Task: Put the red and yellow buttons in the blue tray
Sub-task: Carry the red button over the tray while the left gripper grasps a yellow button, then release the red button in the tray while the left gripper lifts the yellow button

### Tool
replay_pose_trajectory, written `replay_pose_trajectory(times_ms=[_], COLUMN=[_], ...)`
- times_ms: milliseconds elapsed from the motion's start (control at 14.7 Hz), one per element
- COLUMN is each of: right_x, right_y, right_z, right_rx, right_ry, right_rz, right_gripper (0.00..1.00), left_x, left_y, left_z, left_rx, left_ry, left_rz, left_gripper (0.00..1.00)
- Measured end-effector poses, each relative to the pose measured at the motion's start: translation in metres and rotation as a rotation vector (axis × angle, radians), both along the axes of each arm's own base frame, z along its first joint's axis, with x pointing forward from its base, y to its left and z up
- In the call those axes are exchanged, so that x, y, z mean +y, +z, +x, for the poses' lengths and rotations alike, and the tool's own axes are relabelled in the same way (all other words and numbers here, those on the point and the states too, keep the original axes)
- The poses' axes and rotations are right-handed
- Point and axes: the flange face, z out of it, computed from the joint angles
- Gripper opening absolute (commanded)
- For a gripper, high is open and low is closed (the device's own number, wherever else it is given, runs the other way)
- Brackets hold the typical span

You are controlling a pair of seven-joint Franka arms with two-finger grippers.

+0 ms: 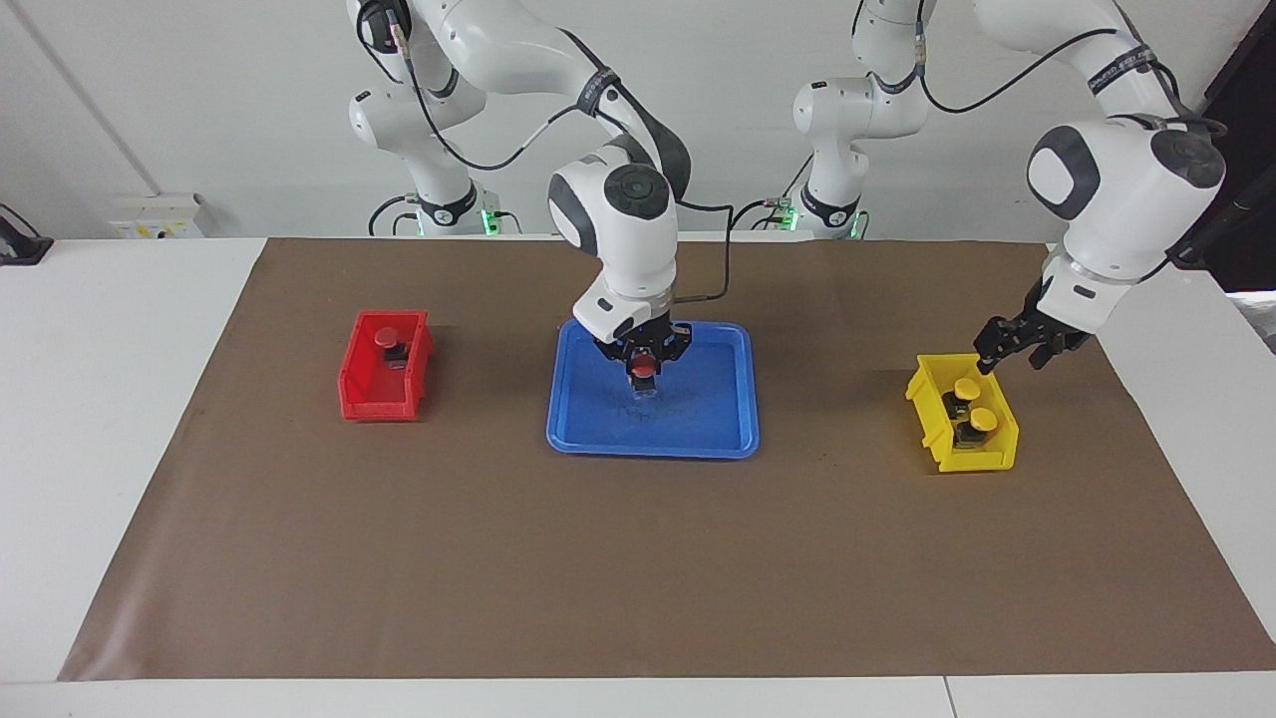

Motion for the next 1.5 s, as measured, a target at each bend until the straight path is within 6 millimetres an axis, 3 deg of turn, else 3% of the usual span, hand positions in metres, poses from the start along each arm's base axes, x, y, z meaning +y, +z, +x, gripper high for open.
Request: replay_pose_trajectory(times_ms=[340,476,680,952,1156,1360,1496], right_x=[0.002,0.001,0.0,-0.003,-0.005,-0.013,-0.044], right_y=[-0.018,-0.025,-0.03,-0.035,-0.034,-0.011,0.033], right_z=[0.001,0.0,0.001,0.003,0.005,0.017,0.035], right_rx=[0.007,-0.001,-0.004,-0.019,-0.023,-0.044,-0.059], right_ry=[-0.001,-0.003,-0.006,-0.012,-0.017,-0.036,-0.073], right_rz=[-0.006,-0.002,-0.001,0.008,0.009,0.016,0.016], right_gripper=[0.29,0.34,0.39,0.71,0.72,0.72,0.72], left_x=[0.006,0.007,0.01,0.009,0.005,0.003,0.003], left_y=[-0.049,-0.062,-0.073,-0.079,-0.082,-0.083,-0.085], left_z=[0.023,0.027,0.025,0.022,0.021,0.02,0.019], left_rx=[-0.027,-0.027,-0.014,-0.002,0.004,0.007,0.01], left_ry=[0.01,0.012,0.016,0.016,0.009,0.005,0.005], left_rz=[0.015,0.019,0.019,0.018,0.017,0.016,0.016], left_gripper=[0.7,0.7,0.7,0.7,0.7,0.7,0.7])
